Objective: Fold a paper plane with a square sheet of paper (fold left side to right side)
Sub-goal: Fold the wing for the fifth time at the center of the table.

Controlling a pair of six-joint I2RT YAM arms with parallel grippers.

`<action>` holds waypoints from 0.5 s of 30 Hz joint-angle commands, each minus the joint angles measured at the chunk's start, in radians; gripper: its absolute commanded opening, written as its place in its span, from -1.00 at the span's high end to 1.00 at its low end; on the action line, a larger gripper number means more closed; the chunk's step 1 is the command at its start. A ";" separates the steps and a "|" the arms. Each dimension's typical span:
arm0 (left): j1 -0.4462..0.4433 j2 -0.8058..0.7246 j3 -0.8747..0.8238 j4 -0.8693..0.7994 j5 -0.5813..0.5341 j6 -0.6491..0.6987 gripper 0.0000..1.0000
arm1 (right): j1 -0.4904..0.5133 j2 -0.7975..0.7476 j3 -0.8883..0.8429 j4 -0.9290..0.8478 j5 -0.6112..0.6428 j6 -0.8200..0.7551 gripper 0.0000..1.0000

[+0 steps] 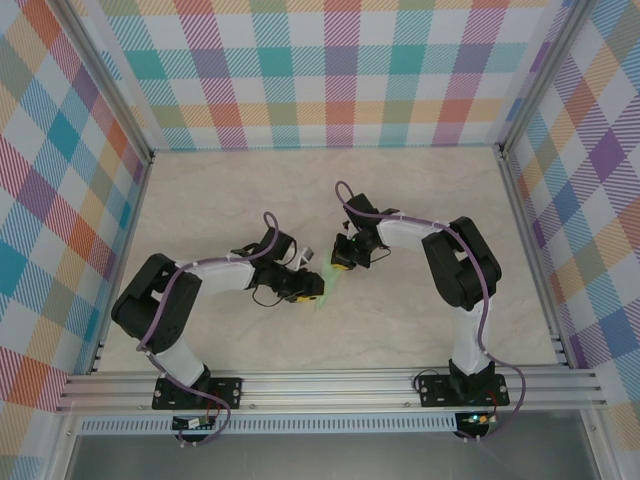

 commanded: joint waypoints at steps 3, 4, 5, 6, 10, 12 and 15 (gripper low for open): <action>-0.026 0.052 0.036 0.048 0.018 -0.011 0.18 | -0.006 0.046 -0.007 -0.039 0.073 -0.014 0.96; -0.028 0.062 0.038 0.054 0.017 -0.013 0.18 | -0.005 0.046 -0.007 -0.039 0.071 -0.014 0.96; -0.030 0.068 0.041 0.057 0.016 -0.014 0.18 | -0.005 0.044 -0.007 -0.038 0.071 -0.014 0.96; -0.032 0.074 0.043 0.063 0.016 -0.016 0.18 | -0.005 0.044 -0.007 -0.037 0.071 -0.014 0.96; -0.034 0.090 0.054 0.052 -0.009 -0.008 0.34 | -0.005 0.041 -0.008 -0.034 0.068 -0.015 0.95; -0.034 0.086 0.053 0.043 -0.038 -0.005 0.48 | -0.006 0.032 -0.015 -0.018 0.059 -0.016 0.93; -0.034 0.080 0.053 0.034 -0.065 -0.003 0.70 | -0.009 0.000 -0.014 -0.008 0.058 -0.024 0.78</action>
